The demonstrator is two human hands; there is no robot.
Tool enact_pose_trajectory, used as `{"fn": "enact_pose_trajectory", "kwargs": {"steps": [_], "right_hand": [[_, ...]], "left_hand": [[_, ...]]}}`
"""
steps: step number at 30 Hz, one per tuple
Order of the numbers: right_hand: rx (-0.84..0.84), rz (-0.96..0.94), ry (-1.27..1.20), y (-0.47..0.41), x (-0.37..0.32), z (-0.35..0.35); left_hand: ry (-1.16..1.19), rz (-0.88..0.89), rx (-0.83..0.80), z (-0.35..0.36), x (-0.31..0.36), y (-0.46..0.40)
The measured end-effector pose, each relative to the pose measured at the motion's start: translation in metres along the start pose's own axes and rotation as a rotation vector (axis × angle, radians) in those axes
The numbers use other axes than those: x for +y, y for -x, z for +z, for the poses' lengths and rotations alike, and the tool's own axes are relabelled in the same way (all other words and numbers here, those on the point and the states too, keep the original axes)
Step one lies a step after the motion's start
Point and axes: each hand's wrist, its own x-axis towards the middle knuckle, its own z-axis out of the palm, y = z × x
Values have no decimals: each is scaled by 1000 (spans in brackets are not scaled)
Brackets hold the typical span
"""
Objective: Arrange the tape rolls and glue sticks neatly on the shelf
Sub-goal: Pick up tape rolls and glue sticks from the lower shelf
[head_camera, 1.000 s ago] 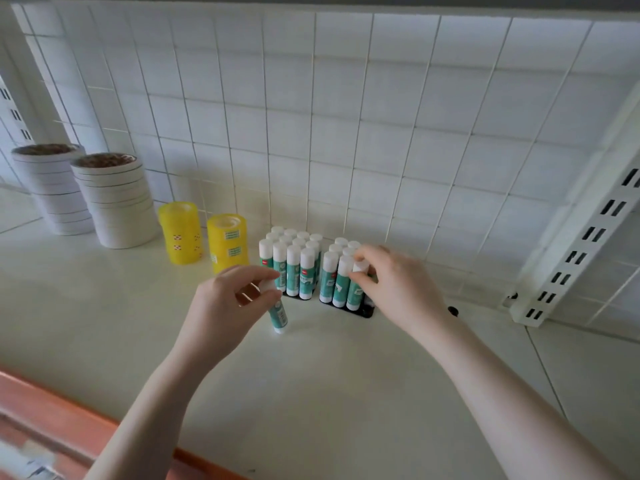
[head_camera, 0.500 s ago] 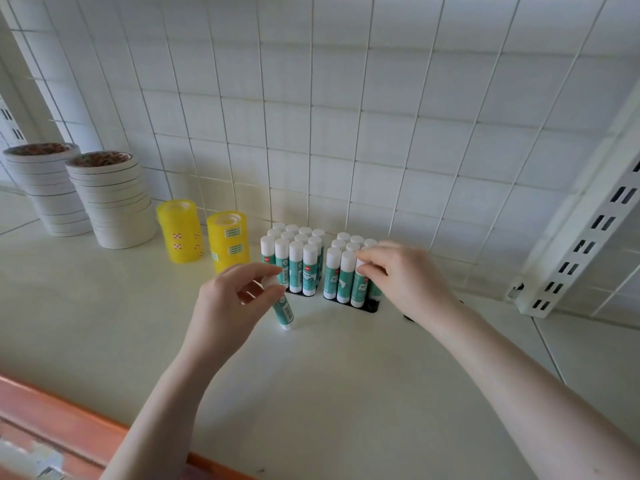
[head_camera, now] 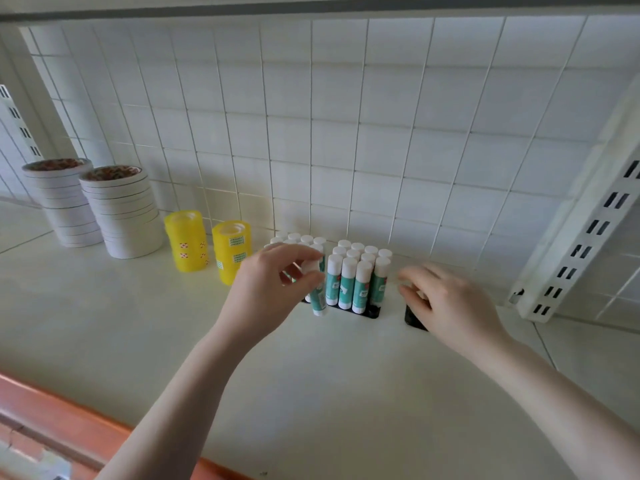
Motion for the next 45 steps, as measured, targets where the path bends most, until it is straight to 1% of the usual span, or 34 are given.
{"fn": "enact_pose_trajectory", "kwargs": {"steps": [4, 6, 12, 15, 21, 26, 29, 35, 41, 45], "right_hand": [[-166, 101, 165, 26, 21, -10], [-208, 141, 199, 36, 30, -13], [-259, 212, 185, 59, 50, -20], [-259, 238, 171, 67, 53, -22], [-314, 305, 146, 71, 55, -26], [-311, 346, 109, 68, 53, -28], [-323, 355, 97, 67, 51, -29], [-363, 362, 98, 69, 50, -33], [-384, 370, 120, 69, 54, -43], [-371, 378, 124, 66, 63, -57]], "left_hand": [[-25, 79, -71, 19, 19, -19], [-50, 117, -91, 32, 25, -27], [-178, 214, -160, 70, 20, -38], [-253, 308, -133, 79, 13, -38], [-261, 359, -94, 82, 5, -36], [-311, 450, -9, 88, -5, -32], [-299, 464, 11, 93, -11, -31], [-248, 422, 18, 98, -14, -27], [-324, 385, 49, 101, -8, -21], [-384, 372, 20, 101, 0, -20]]}}
